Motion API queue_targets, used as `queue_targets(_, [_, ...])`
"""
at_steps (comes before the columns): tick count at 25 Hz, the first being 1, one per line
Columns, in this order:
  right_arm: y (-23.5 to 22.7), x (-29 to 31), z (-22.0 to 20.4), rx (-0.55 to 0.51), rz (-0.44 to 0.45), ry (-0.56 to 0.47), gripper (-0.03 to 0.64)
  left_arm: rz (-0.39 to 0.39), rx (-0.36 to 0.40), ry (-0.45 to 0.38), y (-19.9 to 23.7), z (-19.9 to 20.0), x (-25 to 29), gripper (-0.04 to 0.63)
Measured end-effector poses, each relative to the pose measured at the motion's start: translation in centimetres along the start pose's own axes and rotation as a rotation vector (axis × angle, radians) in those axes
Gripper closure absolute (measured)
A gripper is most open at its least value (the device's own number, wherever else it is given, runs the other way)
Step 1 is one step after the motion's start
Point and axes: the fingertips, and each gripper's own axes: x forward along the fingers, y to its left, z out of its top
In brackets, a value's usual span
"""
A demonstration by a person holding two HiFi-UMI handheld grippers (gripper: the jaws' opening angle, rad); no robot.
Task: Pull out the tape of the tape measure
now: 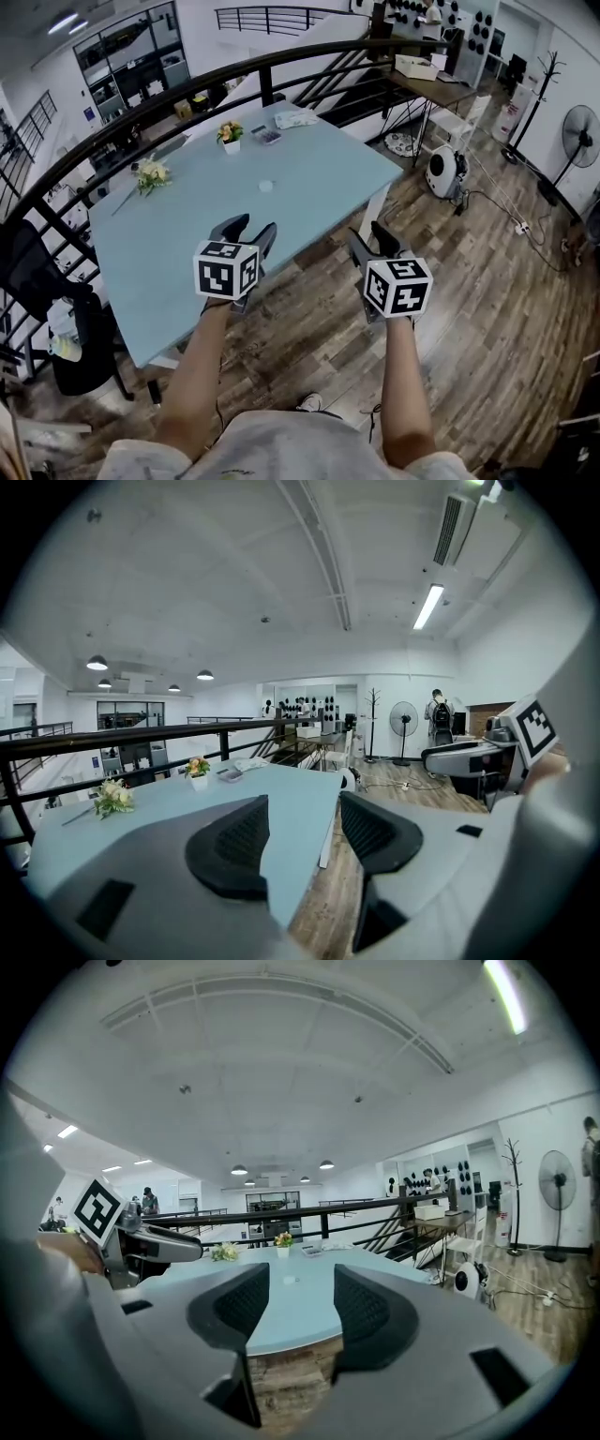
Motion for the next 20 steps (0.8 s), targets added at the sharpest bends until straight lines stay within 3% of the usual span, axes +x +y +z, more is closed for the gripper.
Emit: queue_targets(20, [-0.9, 4.9, 0.1, -0.022, 0.118, 0.013, 0.417, 0.107, -0.005, -0.008, 2.7, 0.8, 2.2, 0.354])
